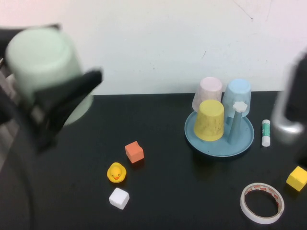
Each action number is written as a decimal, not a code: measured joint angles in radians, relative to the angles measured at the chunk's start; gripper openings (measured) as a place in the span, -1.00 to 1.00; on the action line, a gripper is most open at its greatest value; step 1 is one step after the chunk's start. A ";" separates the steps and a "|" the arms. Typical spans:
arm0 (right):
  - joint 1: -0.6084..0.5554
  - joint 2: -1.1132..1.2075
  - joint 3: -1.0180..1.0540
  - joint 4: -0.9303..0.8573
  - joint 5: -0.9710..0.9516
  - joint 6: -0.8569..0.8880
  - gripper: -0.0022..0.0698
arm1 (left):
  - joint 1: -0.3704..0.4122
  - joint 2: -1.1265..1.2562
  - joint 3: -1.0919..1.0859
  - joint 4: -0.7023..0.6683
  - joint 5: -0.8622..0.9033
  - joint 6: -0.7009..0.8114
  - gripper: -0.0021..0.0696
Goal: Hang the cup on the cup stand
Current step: Place the cup on the cup holder
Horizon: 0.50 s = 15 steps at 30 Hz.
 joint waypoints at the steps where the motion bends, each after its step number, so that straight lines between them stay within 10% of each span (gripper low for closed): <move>1: 0.000 -0.029 0.036 -0.034 0.000 0.026 -0.93 | -0.006 0.037 -0.035 0.000 0.011 -0.047 0.65; 7: 0.000 -0.200 0.262 -0.145 -0.030 0.164 -0.93 | -0.130 0.316 -0.238 0.002 0.011 -0.254 0.65; 15: 0.000 -0.383 0.473 -0.157 -0.116 0.254 -0.94 | -0.405 0.613 -0.496 0.000 -0.158 -0.157 0.65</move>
